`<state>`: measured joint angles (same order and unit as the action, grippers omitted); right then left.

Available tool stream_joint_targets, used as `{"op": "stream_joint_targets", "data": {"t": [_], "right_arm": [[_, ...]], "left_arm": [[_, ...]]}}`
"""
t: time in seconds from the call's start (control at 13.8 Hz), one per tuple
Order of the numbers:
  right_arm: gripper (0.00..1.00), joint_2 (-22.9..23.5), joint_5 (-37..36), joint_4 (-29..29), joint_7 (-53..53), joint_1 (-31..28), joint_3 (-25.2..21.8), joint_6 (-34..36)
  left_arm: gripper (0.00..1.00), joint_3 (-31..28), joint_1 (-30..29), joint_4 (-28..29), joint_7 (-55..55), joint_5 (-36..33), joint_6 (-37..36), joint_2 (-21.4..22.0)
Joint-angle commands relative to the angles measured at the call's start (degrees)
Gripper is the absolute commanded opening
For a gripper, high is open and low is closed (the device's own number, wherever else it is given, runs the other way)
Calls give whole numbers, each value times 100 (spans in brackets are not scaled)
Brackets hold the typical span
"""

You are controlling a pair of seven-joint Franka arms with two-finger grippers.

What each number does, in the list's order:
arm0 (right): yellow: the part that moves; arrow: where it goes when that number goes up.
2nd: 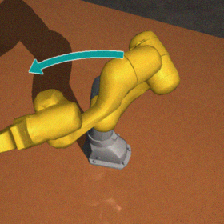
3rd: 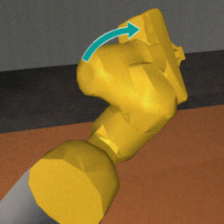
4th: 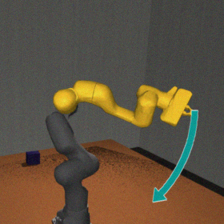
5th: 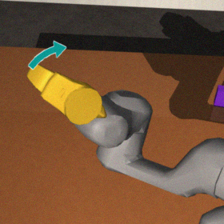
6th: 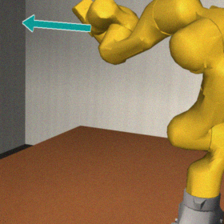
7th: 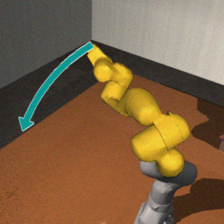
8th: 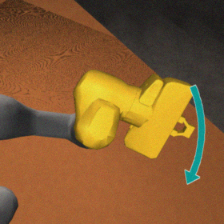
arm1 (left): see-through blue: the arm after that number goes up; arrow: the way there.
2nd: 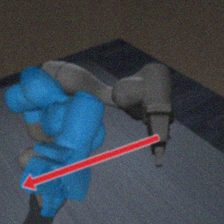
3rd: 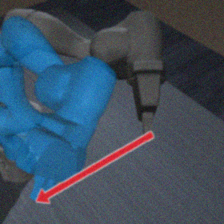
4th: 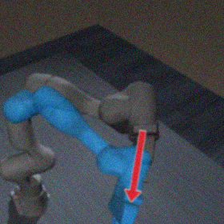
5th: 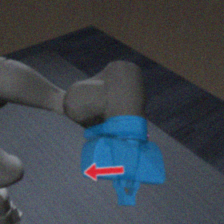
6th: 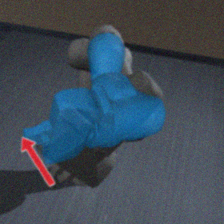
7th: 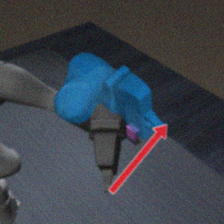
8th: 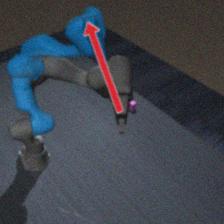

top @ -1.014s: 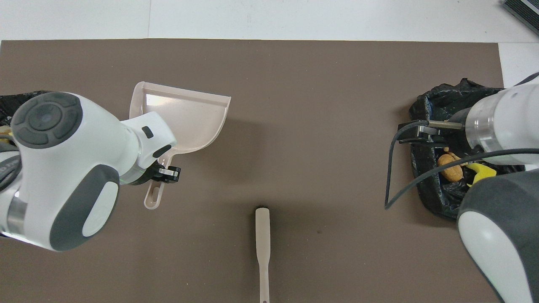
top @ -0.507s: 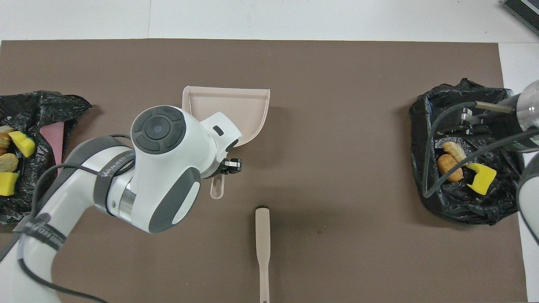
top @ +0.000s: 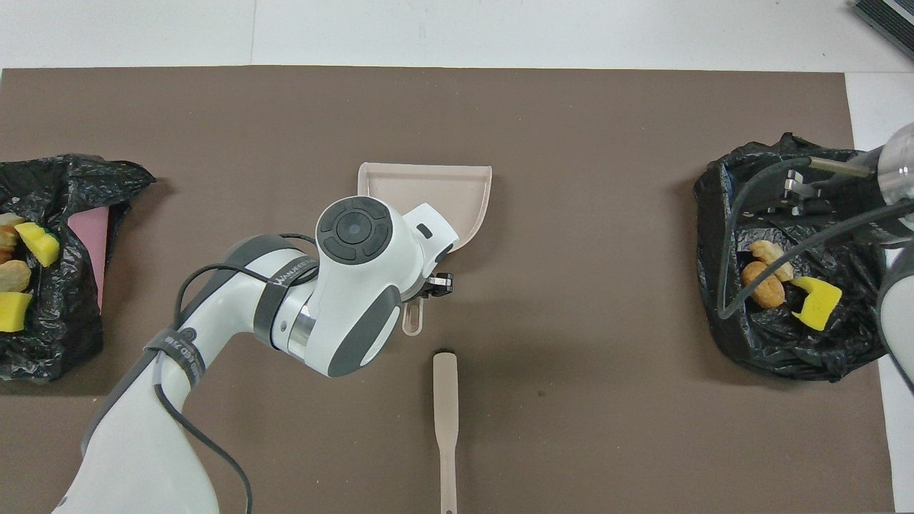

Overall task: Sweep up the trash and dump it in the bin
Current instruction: 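Set the dustpan down on the table and open the left gripper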

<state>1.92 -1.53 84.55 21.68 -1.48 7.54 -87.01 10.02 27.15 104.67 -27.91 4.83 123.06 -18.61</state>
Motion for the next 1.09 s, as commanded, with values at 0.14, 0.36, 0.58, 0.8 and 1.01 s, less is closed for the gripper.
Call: {"op": "stream_joint_targets", "data": {"t": [0.14, 0.36, 0.58, 0.8, 1.01], "right_arm": [[100, -490, 13, 746, -443, -264, 64, -122], [100, -517, 4, 782, -664, -274, 55, -158], [100, -517, 4, 782, -1033, -282, 55, -219], [100, -491, 4, 747, -1016, -282, 46, -237], [100, -473, 21, 730, -1025, -291, 46, -237]], "left_arm": [[100, -88, 150, -325, -618, 9, 183, -170], [100, -106, 36, -324, -549, 9, 104, 32], [100, -167, -69, -368, -540, 0, 69, 165], [100, -211, -209, -412, -522, -9, 52, 226], [100, -211, -587, -517, -76, -9, -176, 349]]}}
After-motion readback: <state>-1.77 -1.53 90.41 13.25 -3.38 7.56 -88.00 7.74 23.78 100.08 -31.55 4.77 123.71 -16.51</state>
